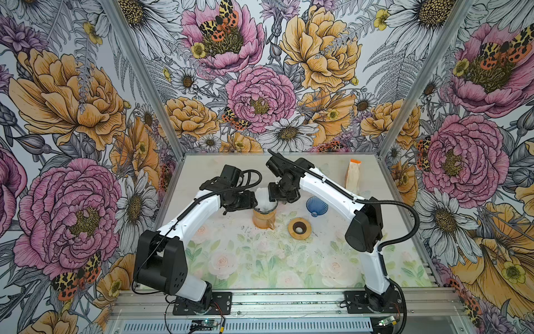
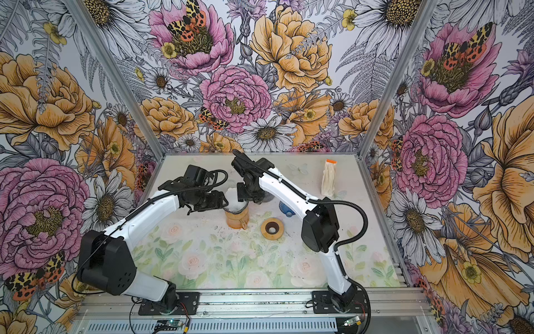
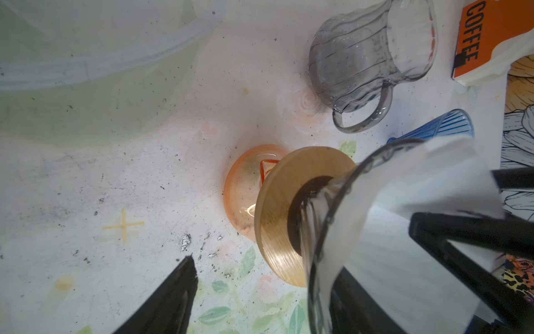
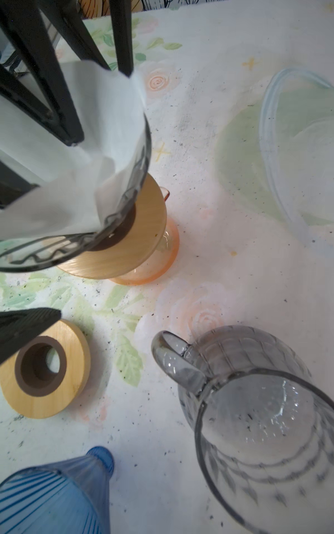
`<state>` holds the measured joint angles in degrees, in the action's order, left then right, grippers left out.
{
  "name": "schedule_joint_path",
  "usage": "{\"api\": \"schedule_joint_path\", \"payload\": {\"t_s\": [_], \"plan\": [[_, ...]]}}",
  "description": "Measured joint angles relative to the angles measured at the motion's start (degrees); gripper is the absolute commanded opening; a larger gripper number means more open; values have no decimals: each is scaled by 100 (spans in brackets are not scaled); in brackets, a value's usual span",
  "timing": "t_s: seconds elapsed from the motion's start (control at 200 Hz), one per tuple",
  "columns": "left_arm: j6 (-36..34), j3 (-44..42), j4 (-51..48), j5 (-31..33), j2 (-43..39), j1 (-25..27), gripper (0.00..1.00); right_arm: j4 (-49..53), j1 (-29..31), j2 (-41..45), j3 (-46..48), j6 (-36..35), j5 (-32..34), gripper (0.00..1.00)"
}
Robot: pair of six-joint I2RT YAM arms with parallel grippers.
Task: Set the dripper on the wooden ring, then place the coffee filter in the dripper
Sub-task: 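Push the filter down inside the dripper and open the right gripper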
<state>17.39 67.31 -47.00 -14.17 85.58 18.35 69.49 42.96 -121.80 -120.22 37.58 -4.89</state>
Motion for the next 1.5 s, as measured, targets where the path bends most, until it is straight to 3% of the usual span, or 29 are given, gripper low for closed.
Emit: {"api": "schedule_joint_path", "payload": {"t_s": [0.636,1.136,1.501], "plan": [[2,2,11,-44,37,0,71,7,0,-92,0,-28,-28,54],[31,457,15,-48,-304,26,82,-118,0,-48,0,-197,-90,55],[37,509,33,-42,-909,306,93,-382,0,1086,404,-509,267,57]]}}
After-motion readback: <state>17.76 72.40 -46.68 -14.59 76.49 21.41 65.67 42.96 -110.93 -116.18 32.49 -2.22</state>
